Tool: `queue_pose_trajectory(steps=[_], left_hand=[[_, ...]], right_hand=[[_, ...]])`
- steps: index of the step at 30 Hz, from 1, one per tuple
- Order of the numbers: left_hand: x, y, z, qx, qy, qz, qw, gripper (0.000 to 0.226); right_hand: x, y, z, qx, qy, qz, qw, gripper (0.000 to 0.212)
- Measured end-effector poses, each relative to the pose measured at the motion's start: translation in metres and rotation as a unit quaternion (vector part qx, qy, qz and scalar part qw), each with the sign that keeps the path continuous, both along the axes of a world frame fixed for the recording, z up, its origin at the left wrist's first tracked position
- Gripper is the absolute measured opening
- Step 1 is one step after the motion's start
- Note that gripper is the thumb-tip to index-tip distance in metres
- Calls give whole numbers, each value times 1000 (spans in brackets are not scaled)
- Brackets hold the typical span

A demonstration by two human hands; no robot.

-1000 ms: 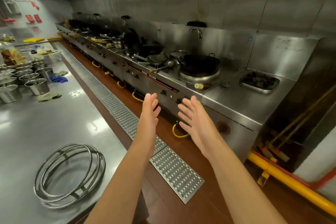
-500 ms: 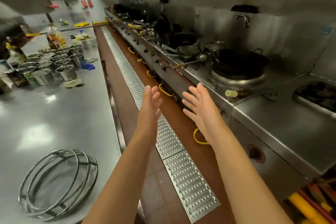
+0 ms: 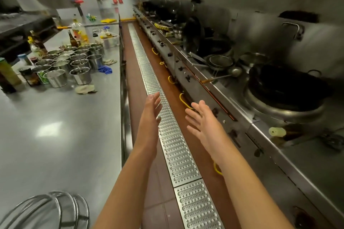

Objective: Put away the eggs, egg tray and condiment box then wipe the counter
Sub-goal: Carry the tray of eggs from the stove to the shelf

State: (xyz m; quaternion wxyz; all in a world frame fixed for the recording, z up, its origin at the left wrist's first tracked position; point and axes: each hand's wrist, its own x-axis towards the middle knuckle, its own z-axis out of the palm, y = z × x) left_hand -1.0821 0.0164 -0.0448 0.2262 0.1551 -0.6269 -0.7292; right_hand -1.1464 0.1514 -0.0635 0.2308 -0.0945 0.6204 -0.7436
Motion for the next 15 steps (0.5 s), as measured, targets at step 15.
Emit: queue_pose_trajectory(steps=[15], left_hand=[[-182,-121,-2,39,-4,15,999,67]], right_hand=[[-196,-108,8,13,-12,-22,1000,61]])
